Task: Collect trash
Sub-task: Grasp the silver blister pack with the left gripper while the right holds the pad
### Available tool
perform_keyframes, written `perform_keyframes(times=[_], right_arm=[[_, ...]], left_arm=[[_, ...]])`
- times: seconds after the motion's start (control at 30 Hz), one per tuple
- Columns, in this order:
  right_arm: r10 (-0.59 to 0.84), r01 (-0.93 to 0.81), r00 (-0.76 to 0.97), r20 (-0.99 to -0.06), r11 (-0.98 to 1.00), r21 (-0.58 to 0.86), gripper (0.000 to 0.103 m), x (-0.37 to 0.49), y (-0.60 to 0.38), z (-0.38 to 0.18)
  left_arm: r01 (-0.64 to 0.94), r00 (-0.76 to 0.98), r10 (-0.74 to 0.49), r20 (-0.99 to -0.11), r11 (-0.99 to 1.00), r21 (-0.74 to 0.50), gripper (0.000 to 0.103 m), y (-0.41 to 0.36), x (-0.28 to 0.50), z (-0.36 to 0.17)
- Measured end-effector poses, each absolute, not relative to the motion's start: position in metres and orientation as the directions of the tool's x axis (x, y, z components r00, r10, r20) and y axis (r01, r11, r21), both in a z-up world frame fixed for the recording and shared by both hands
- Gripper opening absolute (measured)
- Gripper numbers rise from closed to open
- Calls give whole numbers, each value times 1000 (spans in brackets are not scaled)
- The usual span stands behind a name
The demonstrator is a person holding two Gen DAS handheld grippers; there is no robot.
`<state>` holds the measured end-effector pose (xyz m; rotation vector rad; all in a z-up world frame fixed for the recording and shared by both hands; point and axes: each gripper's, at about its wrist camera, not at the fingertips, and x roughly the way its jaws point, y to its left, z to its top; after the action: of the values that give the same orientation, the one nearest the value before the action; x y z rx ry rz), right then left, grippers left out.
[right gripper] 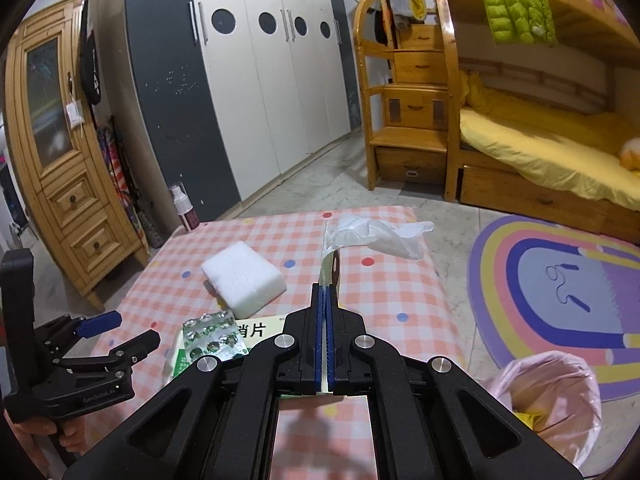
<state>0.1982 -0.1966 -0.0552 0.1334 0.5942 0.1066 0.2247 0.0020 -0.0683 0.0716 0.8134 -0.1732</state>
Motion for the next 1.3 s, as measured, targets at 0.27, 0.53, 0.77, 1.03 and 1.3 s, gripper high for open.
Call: perform_keyframes(times=[0.27, 0.53, 0.77, 1.03, 1.3], right_arm=[[177, -103, 815, -552, 981, 162, 1, 194, -193, -58], [207, -131, 785, -583, 977, 171, 1, 194, -189, -65], [217, -132, 777, -592, 974, 184, 1, 193, -193, -68], [224, -129, 770, -597, 972, 198, 1, 191, -196, -67], [224, -133, 769, -598, 972, 193, 1, 192, -191, -66]], left_arm=[[263, 660, -163, -733, 964, 23, 80, -43, 218, -73], [198, 656, -102, -747, 979, 40, 95, -76, 241, -80], [171, 639, -15, -769, 978, 123, 95, -86, 250, -93], [214, 618, -61, -784, 972, 94, 95, -45, 226, -92], [222, 599, -178, -781, 974, -51, 95, -18, 220, -88]])
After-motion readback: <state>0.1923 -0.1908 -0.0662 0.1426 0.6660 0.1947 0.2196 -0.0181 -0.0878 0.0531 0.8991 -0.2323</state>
